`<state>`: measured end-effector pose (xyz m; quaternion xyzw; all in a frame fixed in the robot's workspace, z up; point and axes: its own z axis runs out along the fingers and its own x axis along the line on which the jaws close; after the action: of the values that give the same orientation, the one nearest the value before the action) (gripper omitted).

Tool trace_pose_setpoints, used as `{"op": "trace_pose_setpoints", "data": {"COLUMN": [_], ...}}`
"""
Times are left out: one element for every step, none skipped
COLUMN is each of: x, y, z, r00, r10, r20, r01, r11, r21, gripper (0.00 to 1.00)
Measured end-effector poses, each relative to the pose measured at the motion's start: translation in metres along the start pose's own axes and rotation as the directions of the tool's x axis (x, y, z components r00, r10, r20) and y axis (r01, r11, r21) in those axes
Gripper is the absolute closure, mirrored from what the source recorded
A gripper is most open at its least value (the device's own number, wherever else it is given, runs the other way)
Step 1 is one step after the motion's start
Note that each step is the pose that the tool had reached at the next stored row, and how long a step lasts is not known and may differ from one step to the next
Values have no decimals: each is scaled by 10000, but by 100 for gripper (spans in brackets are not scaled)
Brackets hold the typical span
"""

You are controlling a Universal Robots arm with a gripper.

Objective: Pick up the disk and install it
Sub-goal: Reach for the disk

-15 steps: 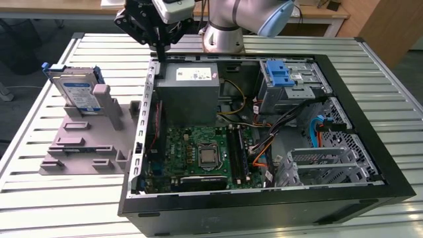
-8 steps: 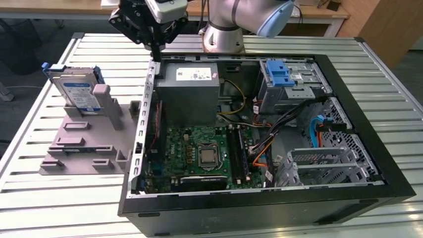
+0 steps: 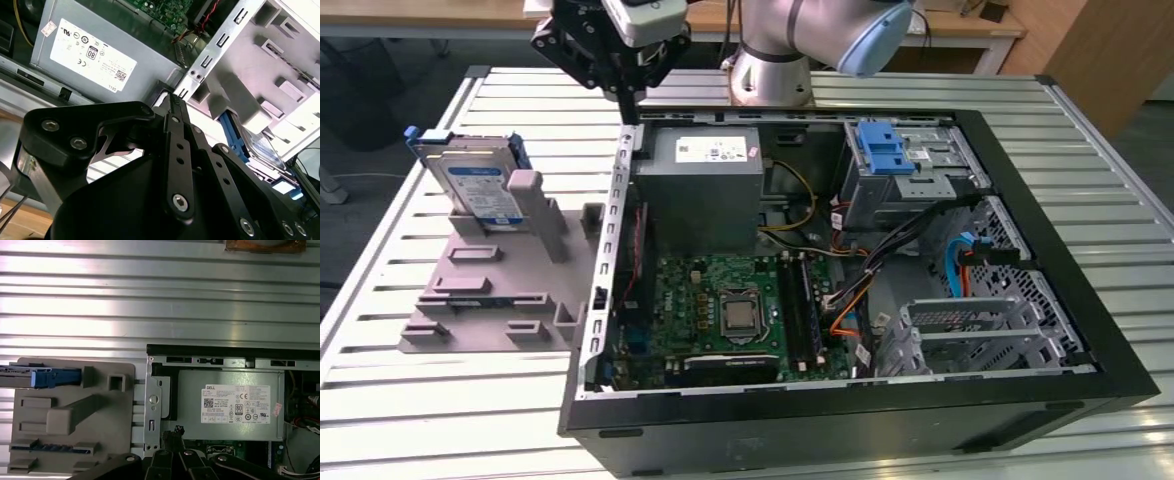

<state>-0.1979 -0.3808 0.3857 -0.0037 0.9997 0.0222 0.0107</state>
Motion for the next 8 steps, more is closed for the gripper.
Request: {"op": "trace_pose_setpoints", "data": {"x": [8, 16, 24, 33, 41, 49, 56, 64], "y": [2, 4, 6, 8, 10, 12, 14, 16], "z": [2, 4, 5, 7, 9, 11, 13, 14], "r00": [10000, 10000, 10000, 10000, 10000, 10000, 10000, 10000], "r10": [0, 0, 0, 0, 0, 0, 0, 0], "r20": [0, -2, -2, -3, -5, -6, -7, -8], "r01": [0, 0, 0, 0, 0, 0, 0, 0], "r11": [10000, 10000, 10000, 10000, 10000, 10000, 10000, 10000], "r21": [-1, -1, -1, -1, -1, -1, -2, -2], "gripper": [89, 89, 89, 89, 89, 89, 89, 89]}}
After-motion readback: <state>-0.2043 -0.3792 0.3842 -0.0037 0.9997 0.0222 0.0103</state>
